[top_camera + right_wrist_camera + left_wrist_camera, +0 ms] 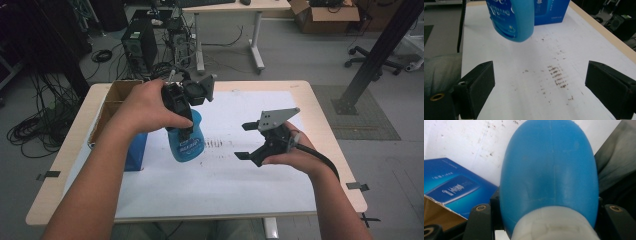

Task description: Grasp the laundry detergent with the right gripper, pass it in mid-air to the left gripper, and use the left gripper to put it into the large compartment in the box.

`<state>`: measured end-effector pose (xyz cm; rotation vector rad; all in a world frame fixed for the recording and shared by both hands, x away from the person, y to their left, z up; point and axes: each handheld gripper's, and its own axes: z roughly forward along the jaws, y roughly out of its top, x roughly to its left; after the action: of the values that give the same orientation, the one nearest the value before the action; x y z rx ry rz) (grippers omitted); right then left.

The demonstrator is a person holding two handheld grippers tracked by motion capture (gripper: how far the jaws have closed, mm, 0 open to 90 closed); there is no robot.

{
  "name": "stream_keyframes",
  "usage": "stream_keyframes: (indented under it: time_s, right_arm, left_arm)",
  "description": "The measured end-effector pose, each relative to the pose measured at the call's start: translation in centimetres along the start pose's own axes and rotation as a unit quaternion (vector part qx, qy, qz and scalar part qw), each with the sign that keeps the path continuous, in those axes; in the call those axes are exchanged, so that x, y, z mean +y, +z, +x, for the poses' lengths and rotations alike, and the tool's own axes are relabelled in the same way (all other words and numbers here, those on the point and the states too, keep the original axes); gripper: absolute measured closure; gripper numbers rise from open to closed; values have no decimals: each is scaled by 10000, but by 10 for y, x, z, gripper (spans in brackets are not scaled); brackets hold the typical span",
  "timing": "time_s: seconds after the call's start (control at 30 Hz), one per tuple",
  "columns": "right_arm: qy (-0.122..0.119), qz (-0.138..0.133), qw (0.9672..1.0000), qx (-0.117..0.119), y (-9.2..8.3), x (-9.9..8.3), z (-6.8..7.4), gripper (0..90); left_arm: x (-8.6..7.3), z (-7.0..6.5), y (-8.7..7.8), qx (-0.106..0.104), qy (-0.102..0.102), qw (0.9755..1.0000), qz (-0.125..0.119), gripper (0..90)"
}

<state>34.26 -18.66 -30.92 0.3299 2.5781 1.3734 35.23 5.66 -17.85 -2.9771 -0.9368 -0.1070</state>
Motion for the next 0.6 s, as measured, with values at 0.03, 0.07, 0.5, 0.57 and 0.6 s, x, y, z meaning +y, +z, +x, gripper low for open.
stream_keyframes:
  time_s: [0.03,0.07,0.5,0.57,0.6]
  right_arm:
    - [-3,48,10000,-8,-2,1,-1,90]
    - [-2,93,10000,-17,-3,2,-3,95]
    - [-61,1010,9949,36,-25,15,-18,50]
    - [-71,1110,9938,49,-27,16,-20,52]
    - [-79,1168,9931,45,-28,18,-20,51]
  left_arm:
    - [-1,1,-1,-29,-96,9999,-13,400]
    - [-1,2,-3,-45,-161,9999,-14,400]
    - [-16,22,-20,-171,-649,9977,50,399]
    - [-21,27,-24,-185,-741,9971,37,399]
    - [-22,28,-25,-187,-801,9966,20,399]
